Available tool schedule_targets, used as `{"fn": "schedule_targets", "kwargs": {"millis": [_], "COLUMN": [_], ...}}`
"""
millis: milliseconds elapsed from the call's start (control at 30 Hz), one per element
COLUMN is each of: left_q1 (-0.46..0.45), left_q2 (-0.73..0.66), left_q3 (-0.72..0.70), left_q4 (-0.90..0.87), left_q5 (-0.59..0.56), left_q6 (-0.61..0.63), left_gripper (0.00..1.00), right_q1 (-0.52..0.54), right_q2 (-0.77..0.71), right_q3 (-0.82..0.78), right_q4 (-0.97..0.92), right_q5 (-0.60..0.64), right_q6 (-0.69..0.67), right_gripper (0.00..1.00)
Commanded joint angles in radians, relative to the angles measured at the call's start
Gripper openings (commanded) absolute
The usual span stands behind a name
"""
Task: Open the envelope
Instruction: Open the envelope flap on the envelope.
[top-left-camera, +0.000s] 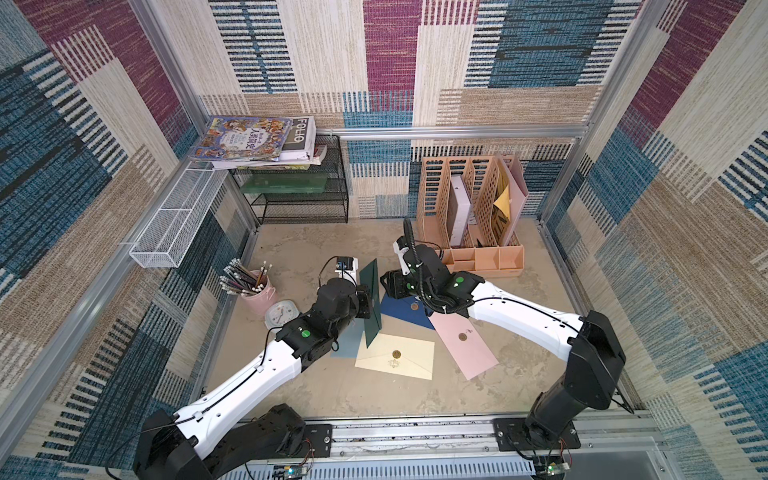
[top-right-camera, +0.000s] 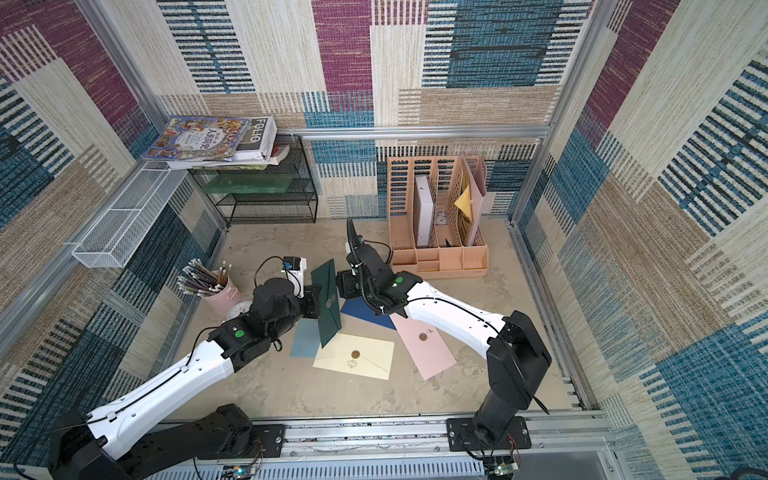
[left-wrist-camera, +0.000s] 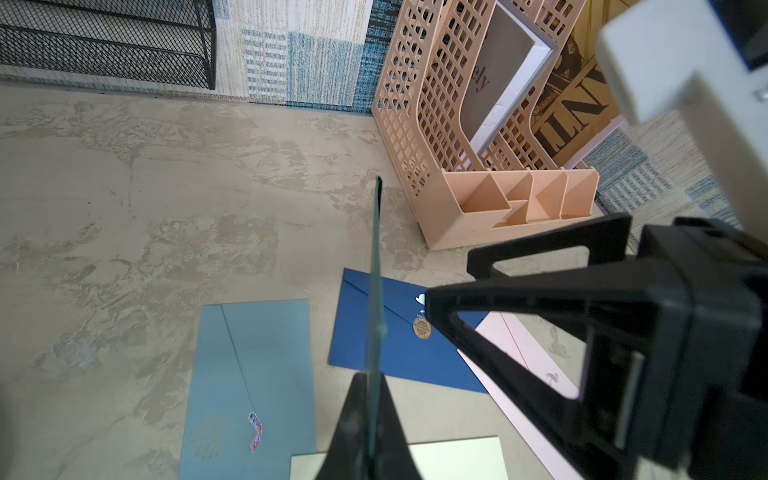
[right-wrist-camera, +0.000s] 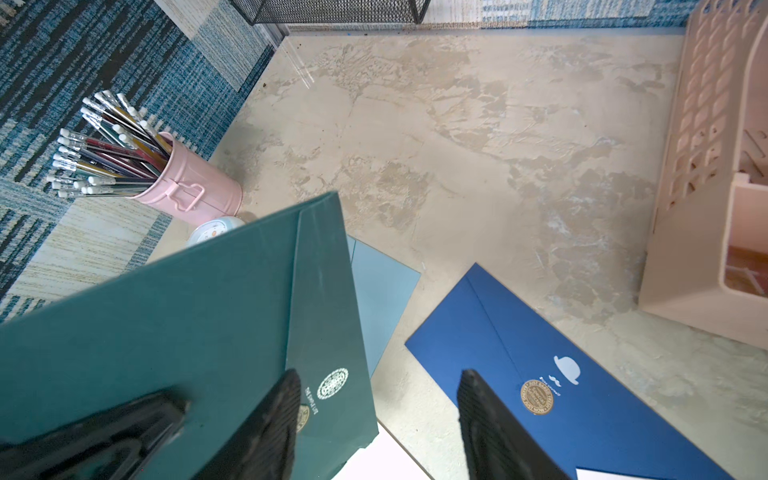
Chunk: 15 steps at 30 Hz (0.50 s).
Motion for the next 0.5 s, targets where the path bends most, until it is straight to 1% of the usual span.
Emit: {"fn": "schedule_targets", "kwargs": {"millis": [0,467], "left_q1": [-0.007,-0.035], "left_q2": [0.006,0.012], "left_q3": [0.008,0.019], "left_q4": [0.008,0.026], "left_q5": [-0.045,-0.07], "left_q6": [-0.008,-0.026], "left_gripper": [0.0,0.0], "right_q1": [0.009,0.052], "right_q2": [0.007,0.078], "right_q3": [0.01,0.072], "right_q4": [0.002,-0.026], "right_q5": [-0.012,-0.025], "right_q6": [0.015,0.005], "right_gripper": [0.63,0.62]}}
